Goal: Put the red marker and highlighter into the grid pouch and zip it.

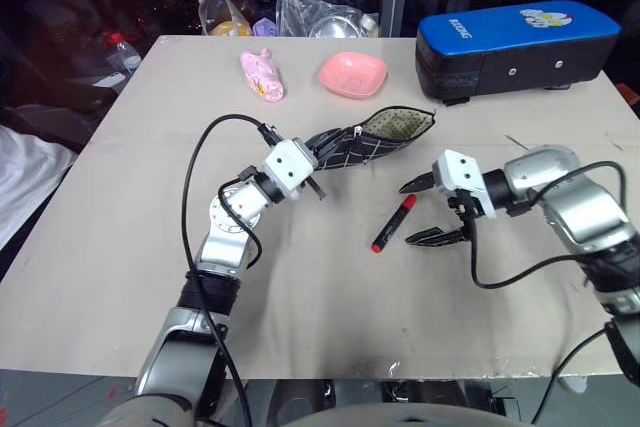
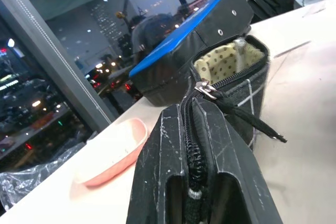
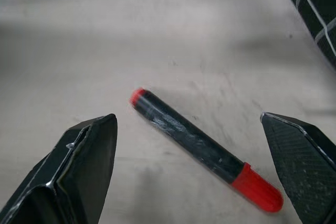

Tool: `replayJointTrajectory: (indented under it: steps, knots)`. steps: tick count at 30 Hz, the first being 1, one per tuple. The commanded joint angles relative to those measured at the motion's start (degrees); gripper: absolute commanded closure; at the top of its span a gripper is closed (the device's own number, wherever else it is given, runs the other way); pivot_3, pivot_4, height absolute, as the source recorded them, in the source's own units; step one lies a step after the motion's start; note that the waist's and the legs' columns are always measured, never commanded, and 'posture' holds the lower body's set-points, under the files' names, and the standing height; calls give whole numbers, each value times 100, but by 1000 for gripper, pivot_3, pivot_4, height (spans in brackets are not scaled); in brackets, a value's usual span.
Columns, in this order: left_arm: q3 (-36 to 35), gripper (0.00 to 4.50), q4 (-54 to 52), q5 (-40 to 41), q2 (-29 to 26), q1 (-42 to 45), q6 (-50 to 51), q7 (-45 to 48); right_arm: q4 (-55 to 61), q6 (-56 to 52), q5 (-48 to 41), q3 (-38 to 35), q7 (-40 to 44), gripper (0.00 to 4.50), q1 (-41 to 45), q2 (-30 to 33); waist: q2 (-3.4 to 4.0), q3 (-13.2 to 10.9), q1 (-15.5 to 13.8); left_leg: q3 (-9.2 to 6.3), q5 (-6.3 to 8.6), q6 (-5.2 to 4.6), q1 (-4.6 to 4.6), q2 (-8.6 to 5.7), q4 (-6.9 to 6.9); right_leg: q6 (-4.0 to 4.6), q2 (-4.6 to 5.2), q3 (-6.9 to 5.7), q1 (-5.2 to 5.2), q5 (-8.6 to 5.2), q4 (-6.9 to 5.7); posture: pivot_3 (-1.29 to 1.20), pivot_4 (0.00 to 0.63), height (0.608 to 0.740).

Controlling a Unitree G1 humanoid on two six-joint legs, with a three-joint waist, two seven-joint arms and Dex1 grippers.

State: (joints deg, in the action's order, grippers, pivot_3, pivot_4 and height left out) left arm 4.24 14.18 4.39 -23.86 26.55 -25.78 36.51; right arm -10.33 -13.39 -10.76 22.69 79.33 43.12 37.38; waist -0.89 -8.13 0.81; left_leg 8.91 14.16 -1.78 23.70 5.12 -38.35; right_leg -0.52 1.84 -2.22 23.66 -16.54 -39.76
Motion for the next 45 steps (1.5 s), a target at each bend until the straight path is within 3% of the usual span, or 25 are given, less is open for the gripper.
replayJointTrajectory:
  steps: [1,8,9,10,13,19,27,31,38,45]
  knots:
    - [-225,4500,-312,82,-187,-69,43,0,-1163,1034,468,223,303,79,492,-344,0,0,-1,0,0,0,0,0,0,0,0,-1,0,0,0,0,150,740]
    - [-249,4500,-459,16,-260,-202,104,-62,-3186,2338,1310,651,625,79,1227,-864,2,-3,-23,17,0,0,2,3,0,0,5,-6,2,0,0,0,150,740]
    - [-248,4500,-486,12,-259,-213,117,-67,-3300,2402,1355,654,711,578,1257,-872,3,-3,-26,18,0,0,3,4,0,0,6,-7,2,0,0,0,150,740]
    - [-247,4500,-510,9,-258,-222,132,-71,-3363,2392,1359,633,793,771,1275,-882,3,-3,-24,19,0,0,3,4,0,0,7,-7,1,0,0,0,150,740]
    - [-246,4500,-575,-2,-260,-244,188,-84,-3273,2007,1293,568,1121,2147,1256,-835,3,-3,-25,19,0,0,2,6,-4,0,9,-6,1,0,-5,0,150,740]
    - [-151,4500,-661,-13,-175,-222,256,-67,-2290,776,984,609,1252,4193,955,-273,3,-3,-56,11,0,0,4,8,-5,0,14,-7,0,0,-5,0,150,740]
    - [140,4500,-719,-62,45,-184,229,27,550,-676,250,-820,405,4254,266,500,23,-15,-24,0,1,0,6,6,-2,0,12,-1,4,0,-6,0,150,740]
    - [255,4500,-586,-80,159,-63,148,83,1240,-1039,188,-1460,-372,4254,427,635,23,-15,-6,0,1,0,0,3,-2,0,7,-2,3,0,-7,0,150,740]
    - [444,4500,-286,-127,333,153,-90,231,870,-133,1117,-1325,-1247,4254,719,955,23,-16,-27,5,1,-1,3,-1,0,0,8,-2,3,0,0,0,150,740]
    - [527,4500,-271,-179,453,193,-164,234,360,998,1622,-962,-1073,4254,836,1134,23,-16,-12,14,1,0,2,-1,0,-1,7,1,4,0,-1,0,150,740]
